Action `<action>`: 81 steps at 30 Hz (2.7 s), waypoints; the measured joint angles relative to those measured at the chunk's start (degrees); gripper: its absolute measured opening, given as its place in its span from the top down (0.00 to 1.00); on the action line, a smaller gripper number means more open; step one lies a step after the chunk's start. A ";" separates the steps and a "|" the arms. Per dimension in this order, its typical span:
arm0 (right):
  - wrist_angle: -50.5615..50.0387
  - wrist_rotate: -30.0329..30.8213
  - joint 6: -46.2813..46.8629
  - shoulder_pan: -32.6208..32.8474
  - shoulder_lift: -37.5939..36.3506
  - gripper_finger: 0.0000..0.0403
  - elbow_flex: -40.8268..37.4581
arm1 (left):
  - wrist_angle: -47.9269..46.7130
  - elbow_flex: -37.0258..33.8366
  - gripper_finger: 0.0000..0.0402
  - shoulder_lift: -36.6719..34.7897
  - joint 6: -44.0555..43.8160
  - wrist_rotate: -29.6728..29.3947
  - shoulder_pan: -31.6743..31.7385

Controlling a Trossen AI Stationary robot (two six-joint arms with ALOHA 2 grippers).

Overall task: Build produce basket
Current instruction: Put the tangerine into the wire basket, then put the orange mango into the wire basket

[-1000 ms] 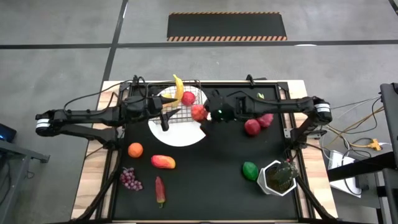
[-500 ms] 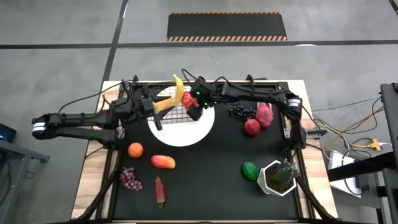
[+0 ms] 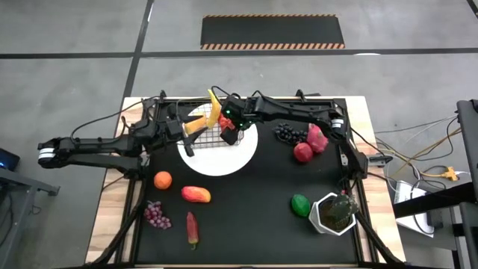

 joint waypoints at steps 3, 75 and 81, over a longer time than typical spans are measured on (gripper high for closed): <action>-0.06 0.01 0.03 -0.09 0.02 0.23 -0.02 | -0.06 0.00 0.53 -0.21 0.00 0.00 0.00; 46.26 4.48 -25.31 16.58 -44.71 0.19 -60.09 | -29.68 10.65 0.53 14.46 -34.05 4.07 -24.24; 51.65 4.46 -26.24 16.58 -46.63 0.19 -64.16 | -51.75 21.50 0.52 22.84 -44.03 4.86 -28.54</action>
